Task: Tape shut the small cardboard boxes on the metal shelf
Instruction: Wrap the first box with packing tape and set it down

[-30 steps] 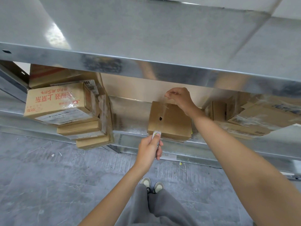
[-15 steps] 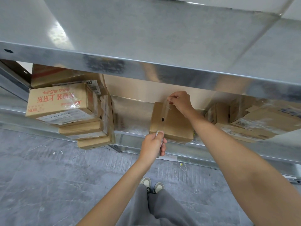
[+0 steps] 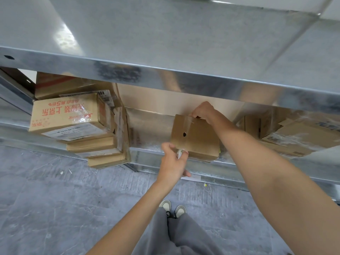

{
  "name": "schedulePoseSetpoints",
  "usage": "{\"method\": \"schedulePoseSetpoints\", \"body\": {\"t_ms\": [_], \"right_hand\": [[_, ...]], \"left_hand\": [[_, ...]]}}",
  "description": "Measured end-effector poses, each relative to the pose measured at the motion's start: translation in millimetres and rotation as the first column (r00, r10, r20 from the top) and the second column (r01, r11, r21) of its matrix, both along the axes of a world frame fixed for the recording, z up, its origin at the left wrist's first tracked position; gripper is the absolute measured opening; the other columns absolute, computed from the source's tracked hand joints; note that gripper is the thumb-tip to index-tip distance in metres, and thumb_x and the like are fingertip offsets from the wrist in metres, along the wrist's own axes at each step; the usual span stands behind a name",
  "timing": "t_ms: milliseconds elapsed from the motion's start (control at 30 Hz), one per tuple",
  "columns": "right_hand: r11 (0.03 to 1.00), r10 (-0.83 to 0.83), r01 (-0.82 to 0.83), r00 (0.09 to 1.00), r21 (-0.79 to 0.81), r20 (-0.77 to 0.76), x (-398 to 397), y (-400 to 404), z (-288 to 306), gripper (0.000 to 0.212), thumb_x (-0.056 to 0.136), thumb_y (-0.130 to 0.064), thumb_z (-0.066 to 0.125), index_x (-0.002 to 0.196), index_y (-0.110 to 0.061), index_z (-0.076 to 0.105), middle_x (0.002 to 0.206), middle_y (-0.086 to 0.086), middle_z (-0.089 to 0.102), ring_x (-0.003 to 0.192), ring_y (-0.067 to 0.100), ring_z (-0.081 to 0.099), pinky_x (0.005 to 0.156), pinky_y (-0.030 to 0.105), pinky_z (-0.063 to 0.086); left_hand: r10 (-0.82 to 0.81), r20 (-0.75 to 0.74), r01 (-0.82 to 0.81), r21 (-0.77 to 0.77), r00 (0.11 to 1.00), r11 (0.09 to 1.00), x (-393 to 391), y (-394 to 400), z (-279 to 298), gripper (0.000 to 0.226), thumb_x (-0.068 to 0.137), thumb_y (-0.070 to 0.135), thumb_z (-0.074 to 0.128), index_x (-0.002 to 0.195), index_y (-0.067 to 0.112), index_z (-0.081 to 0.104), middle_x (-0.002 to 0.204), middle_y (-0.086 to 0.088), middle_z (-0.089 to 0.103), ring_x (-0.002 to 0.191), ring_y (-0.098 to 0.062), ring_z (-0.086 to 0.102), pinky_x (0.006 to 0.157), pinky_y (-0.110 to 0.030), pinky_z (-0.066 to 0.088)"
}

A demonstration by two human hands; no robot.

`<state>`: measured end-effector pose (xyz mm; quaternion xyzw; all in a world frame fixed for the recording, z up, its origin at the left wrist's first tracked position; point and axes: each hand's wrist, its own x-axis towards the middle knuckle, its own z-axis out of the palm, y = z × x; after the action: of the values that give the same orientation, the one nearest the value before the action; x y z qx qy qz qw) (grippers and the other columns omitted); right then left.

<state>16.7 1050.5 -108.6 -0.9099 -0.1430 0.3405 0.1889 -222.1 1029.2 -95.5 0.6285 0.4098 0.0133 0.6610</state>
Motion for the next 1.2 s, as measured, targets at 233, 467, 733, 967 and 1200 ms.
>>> {"method": "schedulePoseSetpoints", "body": {"t_ms": [233, 467, 733, 967, 1200], "right_hand": [[0.982, -0.089, 0.122, 0.972, 0.143, -0.216, 6, -6, 2, 0.029, 0.077, -0.010, 0.072, 0.105, -0.006, 0.064, 0.116, 0.013, 0.062, 0.098, 0.024, 0.060, 0.076, 0.026, 0.044], [0.983, 0.111, -0.110, 0.994, -0.146, 0.002, -1, 7, 1, 0.010, 0.082, -0.009, 0.065, 0.080, -0.003, 0.057, 0.095, 0.010, 0.052, 0.085, 0.026, 0.056, 0.067, 0.025, 0.050], [0.990, 0.050, -0.068, 0.987, 0.120, 0.152, -10, -8, -14, 0.017, 0.088, -0.002, 0.057, 0.097, 0.008, 0.066, 0.106, 0.017, 0.066, 0.104, 0.032, 0.062, 0.085, 0.033, 0.050], [0.704, 0.638, -0.710, 0.655, 0.040, 0.405, -40, -70, -16, 0.052, 0.105, -0.034, 0.025, 0.153, -0.016, 0.021, 0.160, -0.005, 0.017, 0.148, 0.011, 0.012, 0.116, 0.022, 0.004], [0.598, 0.731, -0.789, 0.467, -0.137, 0.498, -56, -89, -21, 0.060, 0.103, -0.030, 0.026, 0.155, -0.020, -0.001, 0.162, -0.006, -0.007, 0.145, 0.005, -0.013, 0.119, 0.036, -0.010]], "left_hand": [[-0.010, 0.018, 0.012, -0.151, 1.000, 0.988, 1, 11, 1, 0.060, 0.091, 0.023, 0.061, 0.140, 0.046, 0.035, 0.099, -0.012, 0.059, 0.078, -0.024, 0.074, 0.074, -0.046, 0.061], [0.000, 0.030, 0.006, -0.205, 1.000, 0.979, -1, 14, -2, 0.064, 0.089, 0.021, 0.064, 0.140, 0.047, 0.036, 0.101, -0.015, 0.061, 0.083, -0.023, 0.074, 0.068, -0.043, 0.061], [-0.009, 0.042, 0.021, -0.295, 0.999, 0.955, -3, 21, -5, 0.064, 0.088, 0.018, 0.066, 0.138, 0.047, 0.039, 0.099, -0.010, 0.064, 0.090, -0.031, 0.072, 0.060, -0.035, 0.057], [-0.037, 0.065, 0.058, -0.359, 0.997, 0.932, -8, 30, -6, 0.064, 0.088, 0.023, 0.069, 0.138, 0.048, 0.040, 0.121, -0.019, 0.063, 0.088, -0.027, 0.074, 0.058, -0.030, 0.056], [0.003, 0.077, 0.027, -0.386, 0.997, 0.922, -6, 31, -8, 0.062, 0.087, 0.017, 0.070, 0.136, 0.046, 0.043, 0.115, -0.022, 0.067, 0.090, -0.030, 0.073, 0.054, -0.029, 0.054]]}}
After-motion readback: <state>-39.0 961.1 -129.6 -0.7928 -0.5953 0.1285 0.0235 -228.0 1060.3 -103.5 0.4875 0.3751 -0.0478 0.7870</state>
